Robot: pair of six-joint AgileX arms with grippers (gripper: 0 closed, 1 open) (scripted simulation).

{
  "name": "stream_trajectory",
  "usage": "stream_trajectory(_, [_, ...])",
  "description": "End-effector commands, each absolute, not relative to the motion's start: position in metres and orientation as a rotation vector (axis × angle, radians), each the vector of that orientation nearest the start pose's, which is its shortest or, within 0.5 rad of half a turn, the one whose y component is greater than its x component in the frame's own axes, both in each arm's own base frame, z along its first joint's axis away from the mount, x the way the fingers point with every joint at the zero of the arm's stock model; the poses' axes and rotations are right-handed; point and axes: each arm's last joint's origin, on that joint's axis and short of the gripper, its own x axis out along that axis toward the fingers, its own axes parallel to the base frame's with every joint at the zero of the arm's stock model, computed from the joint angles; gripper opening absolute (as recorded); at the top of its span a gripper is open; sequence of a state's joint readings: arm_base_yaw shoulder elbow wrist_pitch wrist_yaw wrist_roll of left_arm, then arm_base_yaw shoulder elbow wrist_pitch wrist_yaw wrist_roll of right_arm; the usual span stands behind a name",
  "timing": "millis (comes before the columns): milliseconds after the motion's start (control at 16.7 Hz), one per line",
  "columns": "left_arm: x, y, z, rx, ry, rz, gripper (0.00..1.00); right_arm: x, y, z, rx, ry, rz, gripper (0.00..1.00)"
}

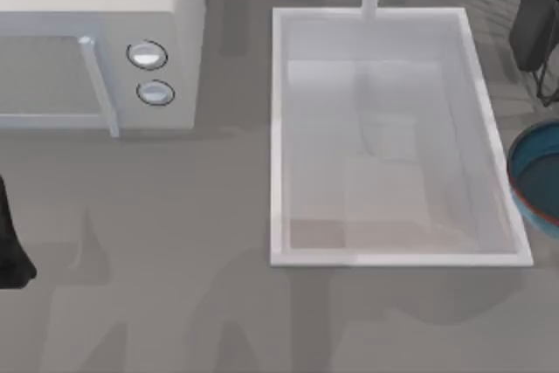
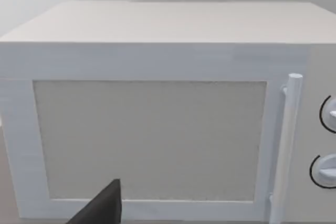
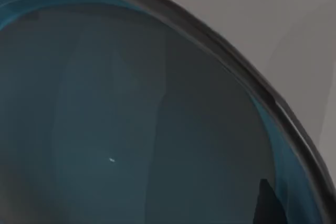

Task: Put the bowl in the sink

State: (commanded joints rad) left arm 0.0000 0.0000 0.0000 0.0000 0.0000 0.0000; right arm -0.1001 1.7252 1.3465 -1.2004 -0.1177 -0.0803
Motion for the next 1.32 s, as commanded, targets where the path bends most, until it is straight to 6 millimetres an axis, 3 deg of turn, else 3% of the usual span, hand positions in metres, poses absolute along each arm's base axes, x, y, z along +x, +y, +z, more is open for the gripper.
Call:
stream_trajectory(240, [0.106,-0.001,0.160,0.000,0.000,0.000,1.00,0.306,-0.024,0.272,0.101,1.537,0.079,0.00])
stream_trajectory(480, [0.106,-0.001,0.160,0.000,0.000,0.000,1.00,0.306,-0.024,0.276,0.100,1.533,0.079,0.00])
stream_trajectory(900, [0.106,-0.001,0.160,0.000,0.000,0.000,1.00,0.319,-0.009,0.265,0.013,1.432,0.064,0.00])
stream_trajectory(1320, [0.106,-0.001,0.160,0.000,0.000,0.000,1.00,0.352,0.055,0.224,-0.211,1.055,0.038,0.00])
